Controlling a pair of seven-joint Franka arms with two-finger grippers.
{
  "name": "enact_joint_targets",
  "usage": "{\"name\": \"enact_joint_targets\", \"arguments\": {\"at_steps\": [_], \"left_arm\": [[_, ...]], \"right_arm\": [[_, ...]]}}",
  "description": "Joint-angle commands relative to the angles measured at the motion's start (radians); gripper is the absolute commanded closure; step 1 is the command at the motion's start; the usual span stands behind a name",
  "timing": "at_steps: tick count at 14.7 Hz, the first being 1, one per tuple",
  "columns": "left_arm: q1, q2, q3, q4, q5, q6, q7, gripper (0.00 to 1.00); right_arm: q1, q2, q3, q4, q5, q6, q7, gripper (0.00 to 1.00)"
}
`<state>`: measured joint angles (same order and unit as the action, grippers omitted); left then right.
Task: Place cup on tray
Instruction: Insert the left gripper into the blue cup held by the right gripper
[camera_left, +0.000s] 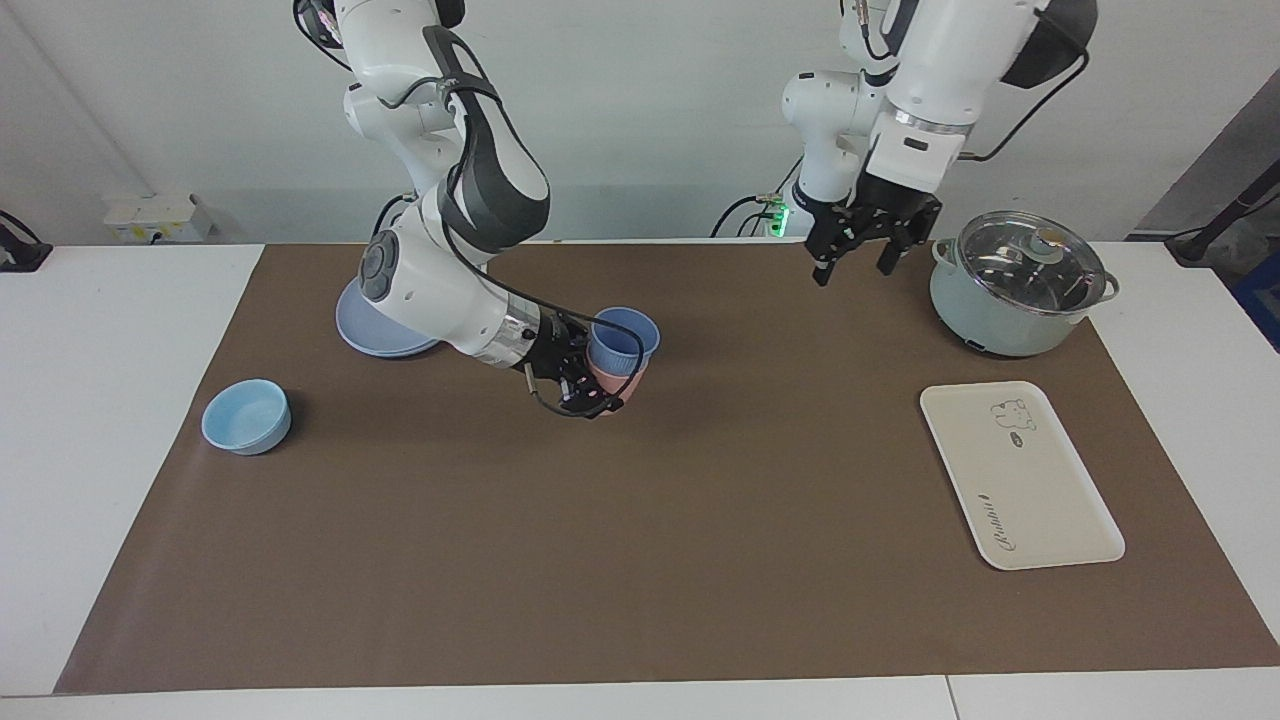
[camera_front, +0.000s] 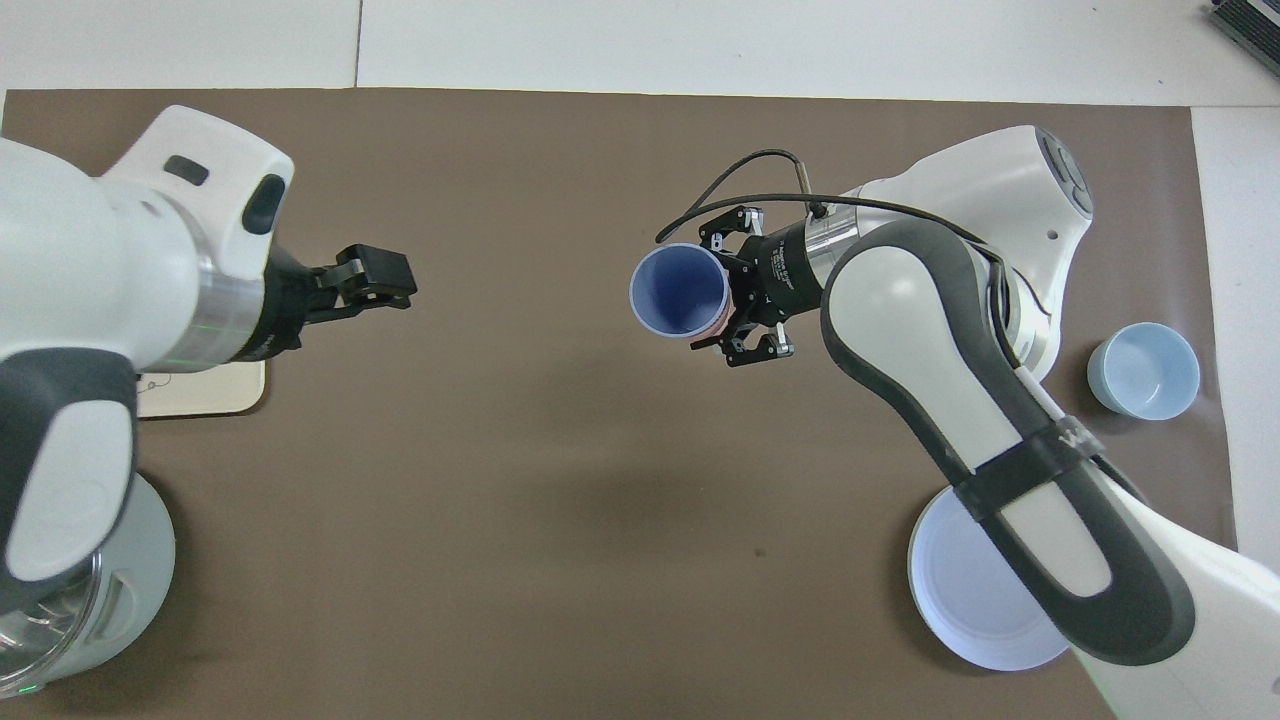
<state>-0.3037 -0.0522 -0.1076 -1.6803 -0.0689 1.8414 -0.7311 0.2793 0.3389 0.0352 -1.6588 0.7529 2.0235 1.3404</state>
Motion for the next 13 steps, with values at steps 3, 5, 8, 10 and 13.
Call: {"name": "enact_joint_targets", "arguments": {"at_steps": [3,5,8,10,13], "left_arm": [[-0.143,-0.048,0.017,-0.182,-0.054,0.345,-0.252,0.00],[-0.199,-0.018,0.019,-0.179,-0.054,0.401,-0.290,0.00],[-0.233,0.058,0.019,-0.151,-0.052,0.498,-0.295,0.07],[-0.258,0.090,0.019,-0.142,-0.052,0.516,-0.294,0.14],[-0.281,0.130,0.019,-0.141,-0.048,0.561,-0.294,0.20]], "right_arm": [[-0.002,-0.029,0.000,-0.033,0.022,0.020,0.011,1.00],[-0.002,-0.029,0.000,-0.033,0.022,0.021,0.013,1.00],[-0.003,-0.029,0.000,-0.033,0.022,0.021,0.013,1.00],[-0.002,-0.029,0.002,-0.033,0.022,0.021,0.013,1.00],[-0.003,-0.029,0.000,-0.033,0.022,0.021,0.011,1.00]]}}
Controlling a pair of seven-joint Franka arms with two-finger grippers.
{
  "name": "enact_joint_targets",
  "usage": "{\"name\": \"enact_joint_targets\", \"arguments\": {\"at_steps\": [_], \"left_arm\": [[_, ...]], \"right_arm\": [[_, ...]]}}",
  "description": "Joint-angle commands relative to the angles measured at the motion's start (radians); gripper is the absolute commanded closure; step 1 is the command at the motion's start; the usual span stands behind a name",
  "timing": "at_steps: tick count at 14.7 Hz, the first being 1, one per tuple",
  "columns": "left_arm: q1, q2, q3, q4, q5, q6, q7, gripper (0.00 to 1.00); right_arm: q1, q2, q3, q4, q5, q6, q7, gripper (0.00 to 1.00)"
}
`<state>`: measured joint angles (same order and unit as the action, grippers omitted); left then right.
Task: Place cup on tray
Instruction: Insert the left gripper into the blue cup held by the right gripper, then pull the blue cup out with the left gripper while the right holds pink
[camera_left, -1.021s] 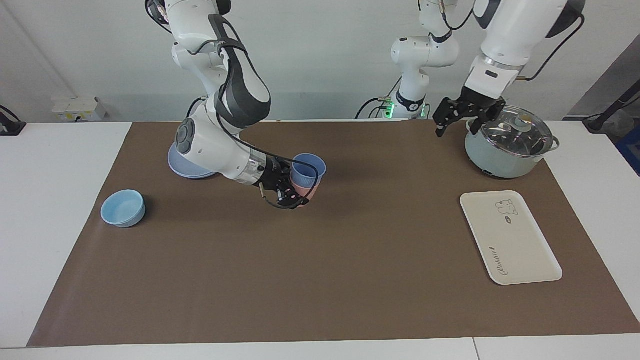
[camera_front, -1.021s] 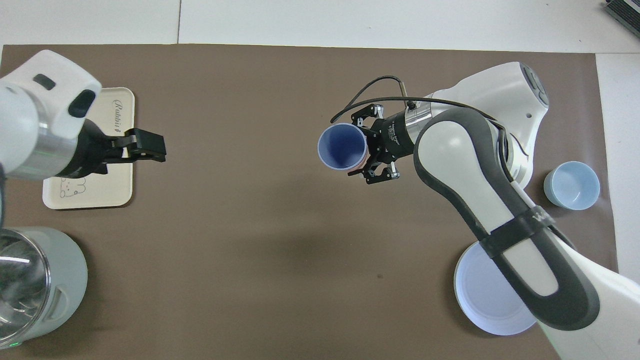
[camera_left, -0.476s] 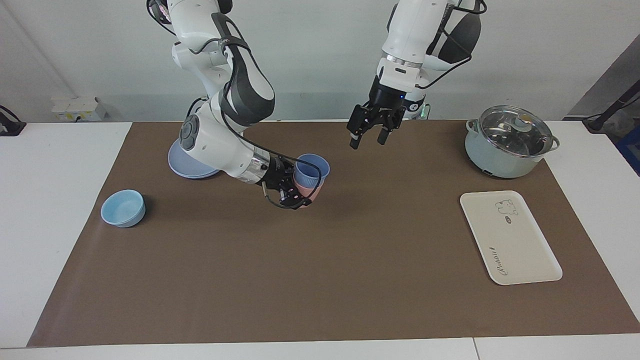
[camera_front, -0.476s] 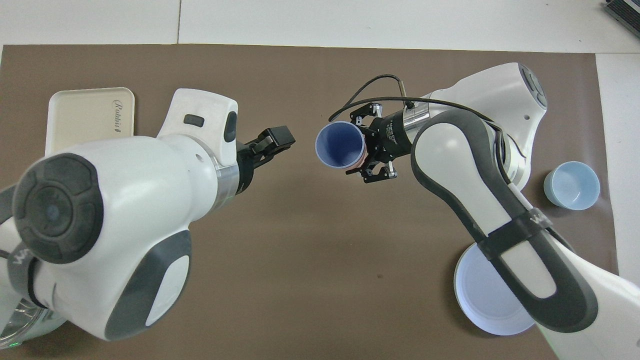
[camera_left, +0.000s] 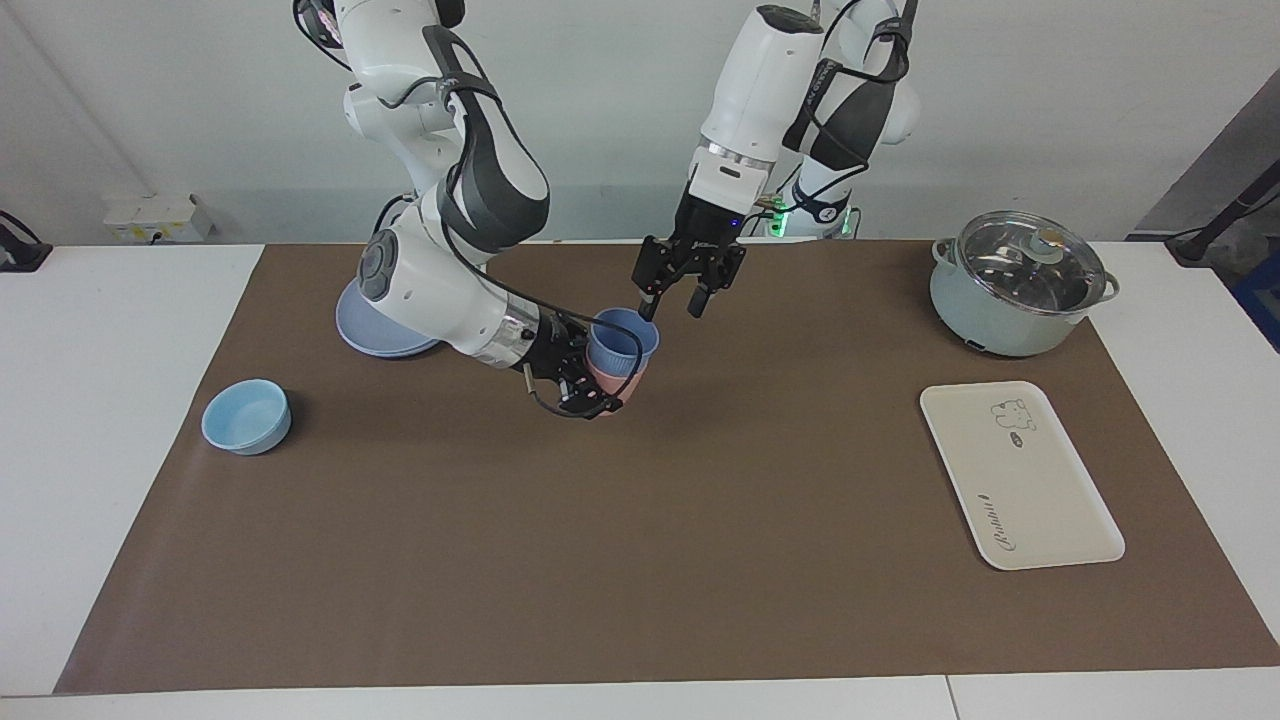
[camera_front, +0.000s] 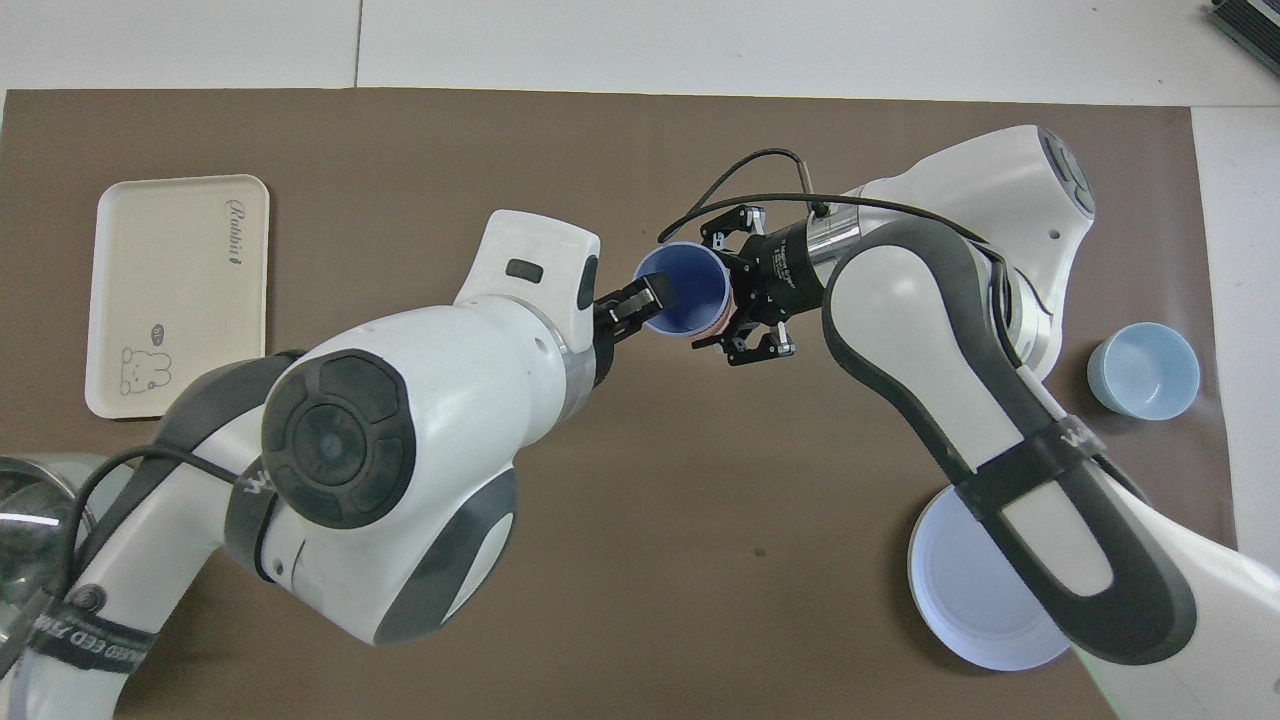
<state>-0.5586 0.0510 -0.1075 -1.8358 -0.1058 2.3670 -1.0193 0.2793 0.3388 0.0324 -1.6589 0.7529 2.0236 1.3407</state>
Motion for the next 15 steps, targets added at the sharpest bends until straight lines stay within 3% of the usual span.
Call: {"name": "enact_joint_targets", "arguments": {"at_steps": [1,3,4,5,6,11,15], "left_arm": [[-0.029,0.029,0.019,0.015,-0.009,0.049,-0.005,0.23],[-0.044,0.042,0.020,0.015,-0.006,0.058,-0.007,0.31],[-0.050,0.043,0.019,0.012,-0.006,0.057,-0.007,0.51],[-0.050,0.043,0.019,0.012,-0.006,0.057,-0.007,0.82],[-0.049,0.044,0.020,0.015,-0.006,0.057,-0.005,1.00],[-0.050,0.050,0.020,0.047,-0.006,0.045,-0.053,1.00],[-0.038,-0.006,0.032,0.108,-0.003,-0.113,-0.042,1.00]], "right_arm": [[-0.003,-0.029,0.003,-0.033,0.022,0.021,0.011,1.00],[-0.003,-0.029,0.003,-0.035,0.022,0.021,0.009,1.00],[-0.003,-0.029,0.003,-0.035,0.022,0.021,0.008,1.00],[-0.003,-0.029,0.003,-0.033,0.020,0.021,0.006,1.00],[-0.003,-0.029,0.003,-0.033,0.017,0.021,0.002,1.00],[-0.005,-0.029,0.003,-0.032,0.014,0.023,0.006,1.00],[-0.014,-0.027,0.003,-0.032,0.019,0.023,0.012,1.00]]}}
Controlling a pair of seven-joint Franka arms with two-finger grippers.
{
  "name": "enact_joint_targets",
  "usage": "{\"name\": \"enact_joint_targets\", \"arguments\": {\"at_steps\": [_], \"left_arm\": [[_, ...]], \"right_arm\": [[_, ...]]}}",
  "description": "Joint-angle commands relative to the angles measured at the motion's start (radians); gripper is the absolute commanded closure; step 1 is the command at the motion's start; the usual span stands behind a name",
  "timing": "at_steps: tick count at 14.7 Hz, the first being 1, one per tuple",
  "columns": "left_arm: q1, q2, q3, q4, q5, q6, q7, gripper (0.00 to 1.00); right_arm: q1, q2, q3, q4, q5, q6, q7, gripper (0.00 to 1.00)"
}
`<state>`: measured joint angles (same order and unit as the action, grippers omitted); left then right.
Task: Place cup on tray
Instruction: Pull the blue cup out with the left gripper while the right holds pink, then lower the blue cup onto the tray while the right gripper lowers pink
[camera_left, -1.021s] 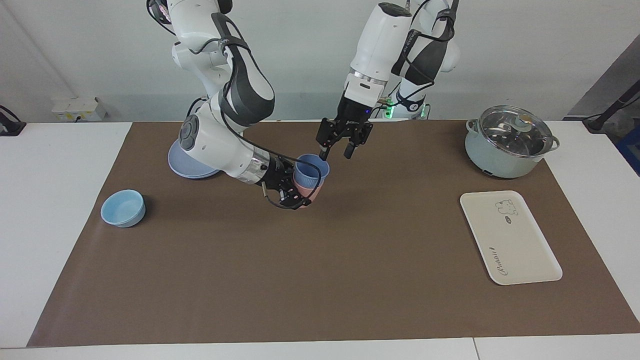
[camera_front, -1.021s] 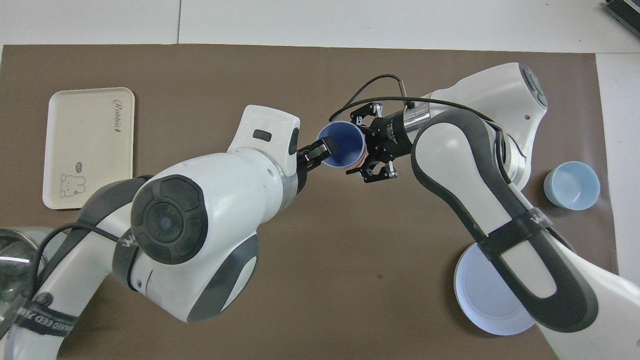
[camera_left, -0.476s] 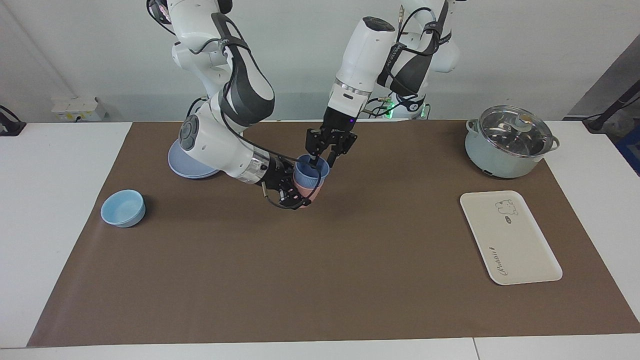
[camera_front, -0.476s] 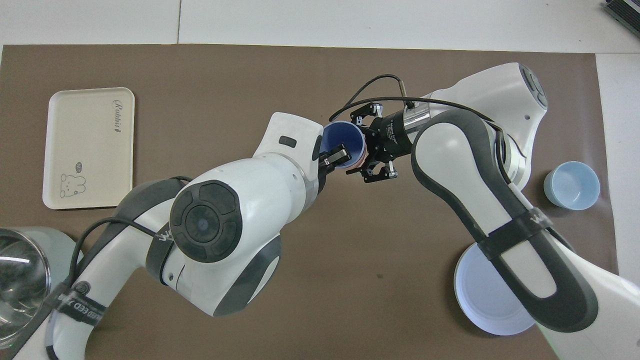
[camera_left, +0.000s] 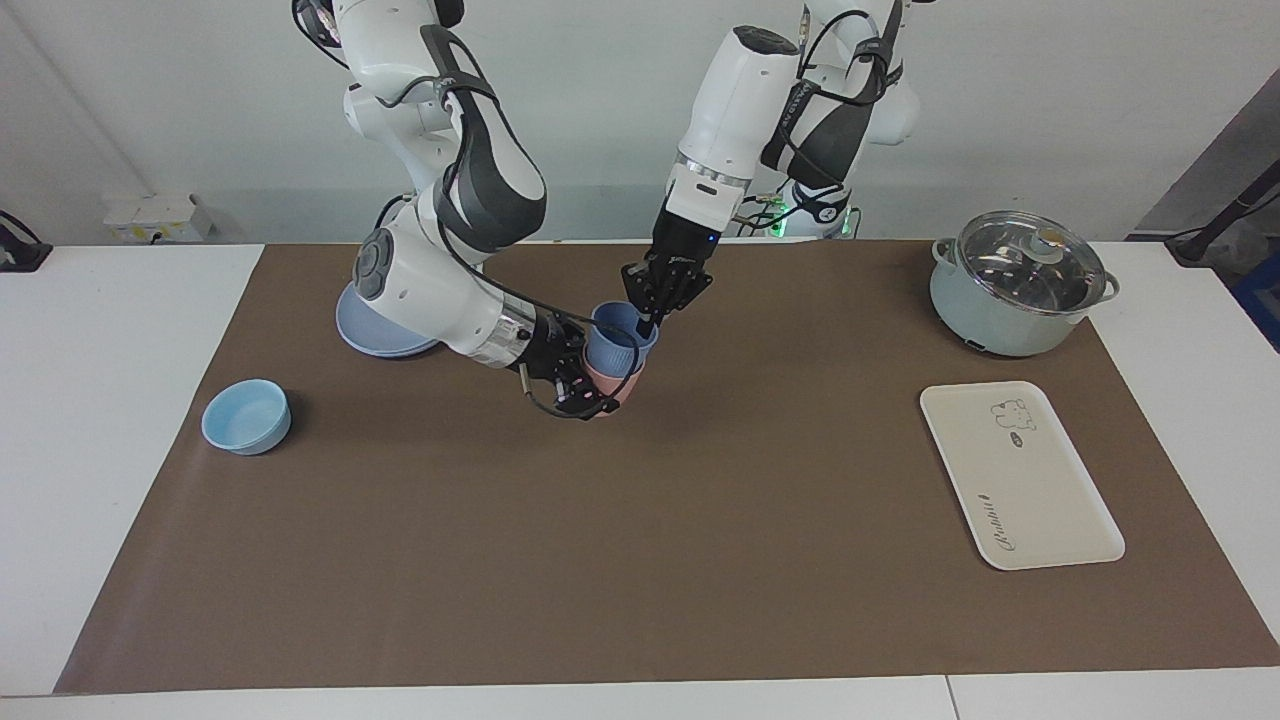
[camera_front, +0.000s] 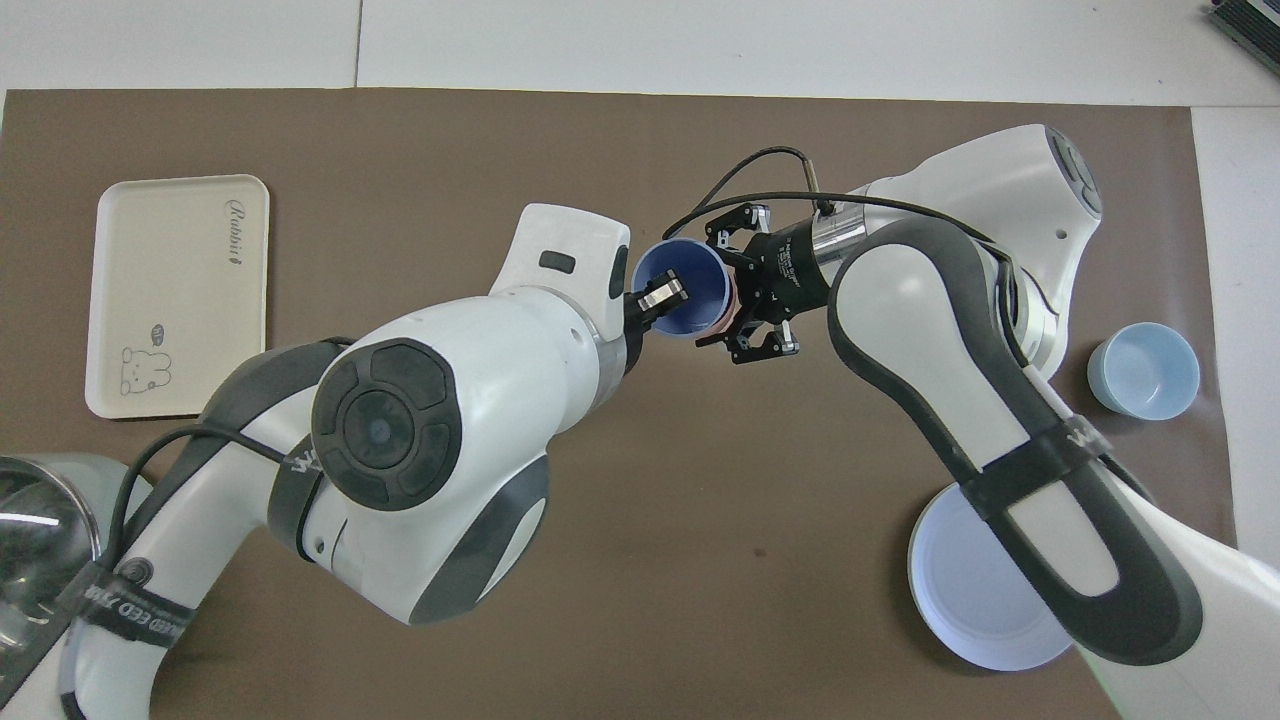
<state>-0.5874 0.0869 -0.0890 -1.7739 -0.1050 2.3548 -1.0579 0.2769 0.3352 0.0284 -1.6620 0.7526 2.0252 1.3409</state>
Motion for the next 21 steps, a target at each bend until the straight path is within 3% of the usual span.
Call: {"name": "enact_joint_targets", "arguments": {"at_steps": [1,4,8,10,12,14,18,21], "left_arm": [[0.001,-0.068,0.018,0.077,-0.004,-0.159,-0.001,1.00],[0.076,-0.124,0.029,0.148,-0.004,-0.362,0.068,1.00],[0.278,-0.160,0.032,0.125,-0.015,-0.491,0.318,1.00],[0.433,-0.225,0.032,-0.029,-0.028,-0.454,0.521,1.00],[0.565,-0.251,0.034,-0.174,-0.050,-0.323,0.715,1.00],[0.673,-0.198,0.035,-0.225,-0.053,-0.208,0.847,1.00],[0.860,-0.020,0.035,-0.216,-0.146,-0.045,1.112,1.00],[0.929,0.043,0.035,-0.219,-0.304,0.036,1.245,1.00]], "right_arm": [[-0.016,-0.024,0.007,-0.028,0.025,0.024,0.012,1.00],[-0.028,-0.022,0.002,-0.028,0.030,0.035,0.009,1.00],[-0.108,-0.024,0.001,-0.044,0.111,0.033,0.009,1.00],[-0.169,-0.019,0.002,-0.062,0.135,0.023,0.000,1.00],[-0.217,0.004,0.002,-0.081,0.146,0.015,-0.032,1.00],[-0.271,0.033,0.002,-0.096,0.158,0.004,-0.101,1.00],[-0.380,0.111,0.002,-0.087,0.168,-0.033,-0.120,1.00],[-0.441,0.154,0.001,-0.088,0.168,-0.034,-0.216,1.00]]}}
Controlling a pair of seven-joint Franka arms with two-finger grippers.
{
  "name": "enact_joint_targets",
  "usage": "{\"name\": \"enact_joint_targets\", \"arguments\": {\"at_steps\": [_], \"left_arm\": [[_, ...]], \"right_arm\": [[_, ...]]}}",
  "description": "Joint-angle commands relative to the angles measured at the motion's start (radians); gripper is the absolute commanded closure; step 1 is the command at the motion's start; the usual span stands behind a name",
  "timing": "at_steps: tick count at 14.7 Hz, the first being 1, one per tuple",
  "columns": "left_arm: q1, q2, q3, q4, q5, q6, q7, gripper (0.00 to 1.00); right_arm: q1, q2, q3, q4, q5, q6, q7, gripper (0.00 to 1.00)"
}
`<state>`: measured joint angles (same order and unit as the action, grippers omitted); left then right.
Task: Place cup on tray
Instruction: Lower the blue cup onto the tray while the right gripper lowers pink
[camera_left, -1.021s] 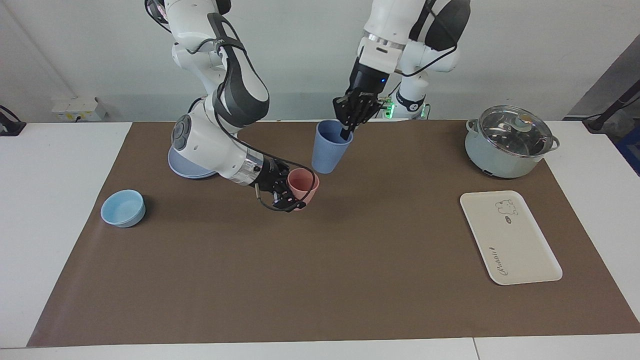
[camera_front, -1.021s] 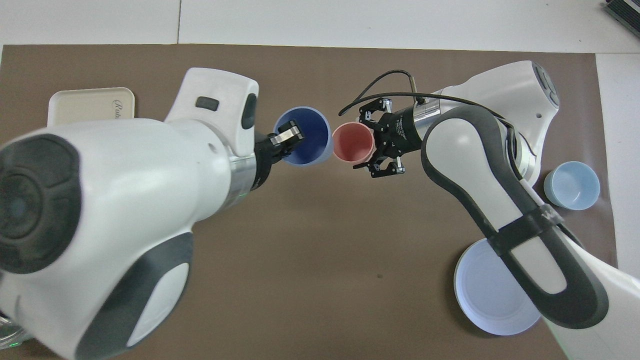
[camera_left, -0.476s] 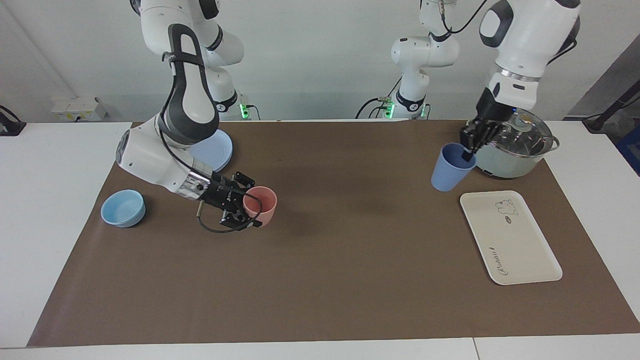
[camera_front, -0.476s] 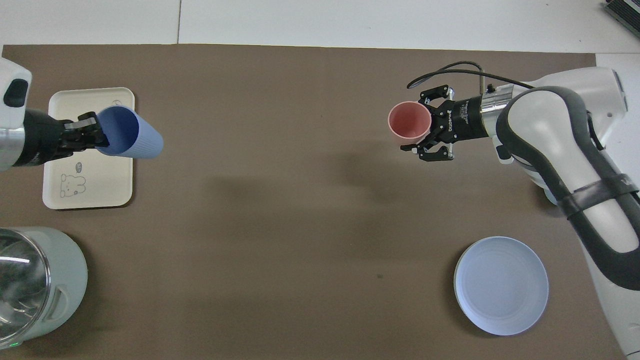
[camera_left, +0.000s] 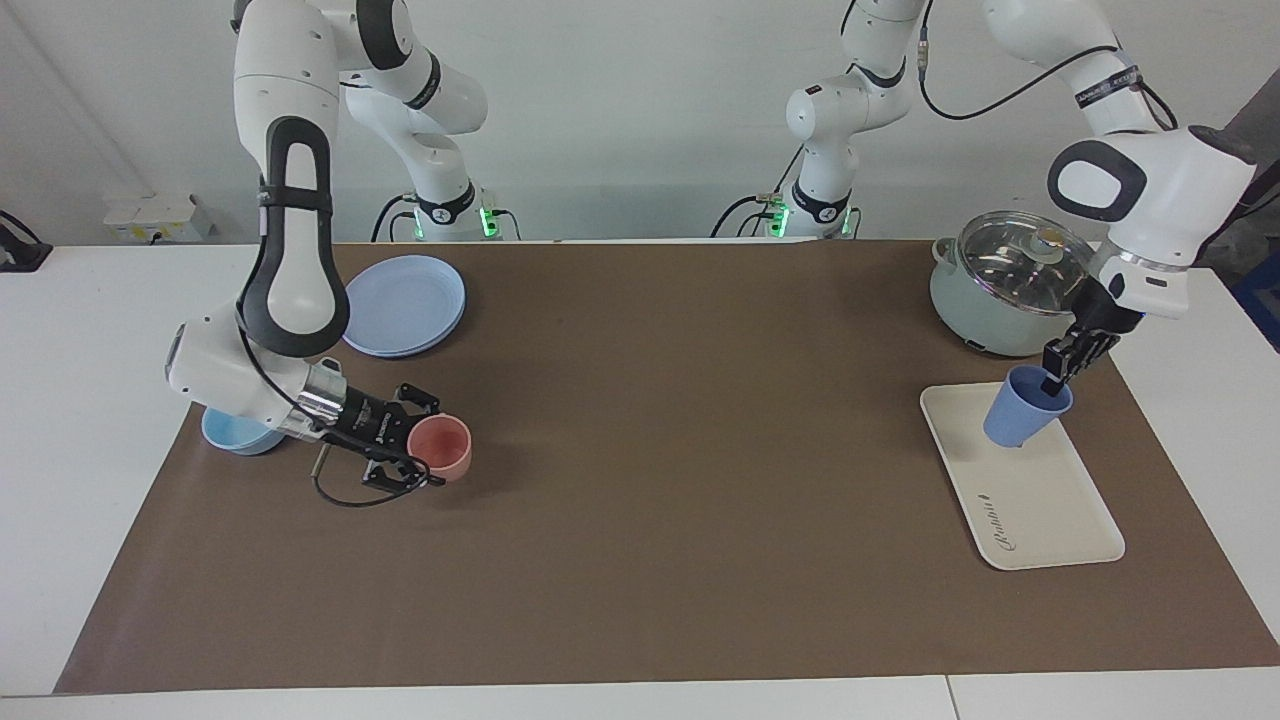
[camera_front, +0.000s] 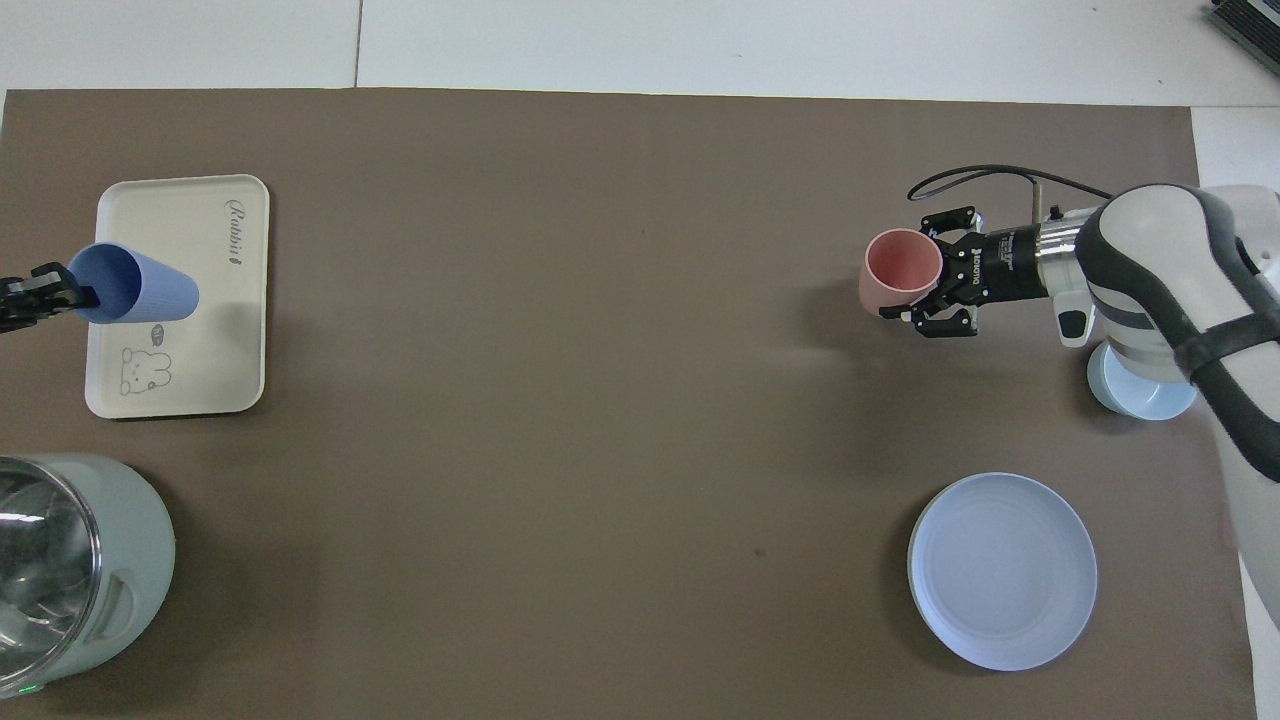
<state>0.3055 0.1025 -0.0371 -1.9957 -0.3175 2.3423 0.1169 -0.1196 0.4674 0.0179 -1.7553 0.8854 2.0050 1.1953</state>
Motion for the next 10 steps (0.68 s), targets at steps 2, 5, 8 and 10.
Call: {"name": "enact_joint_targets", "arguments": {"at_steps": [2,5,8,10], "left_arm": [[0.043,0.075,-0.017,-0.005,-0.124,0.106,0.162,1.00],[0.050,0.092,-0.017,-0.011,-0.127,0.114,0.205,1.00],[0.047,0.095,-0.018,-0.038,-0.129,0.149,0.222,0.12],[0.047,0.083,-0.017,-0.009,-0.127,0.103,0.222,0.00]], "right_arm": [[-0.069,0.039,0.011,0.005,0.032,-0.014,-0.112,1.00],[-0.087,0.043,0.010,0.000,0.023,-0.011,-0.149,1.00],[-0.106,0.037,0.010,-0.026,0.024,-0.005,-0.248,1.00],[-0.110,0.034,0.008,-0.027,0.024,-0.005,-0.266,0.72]]}}
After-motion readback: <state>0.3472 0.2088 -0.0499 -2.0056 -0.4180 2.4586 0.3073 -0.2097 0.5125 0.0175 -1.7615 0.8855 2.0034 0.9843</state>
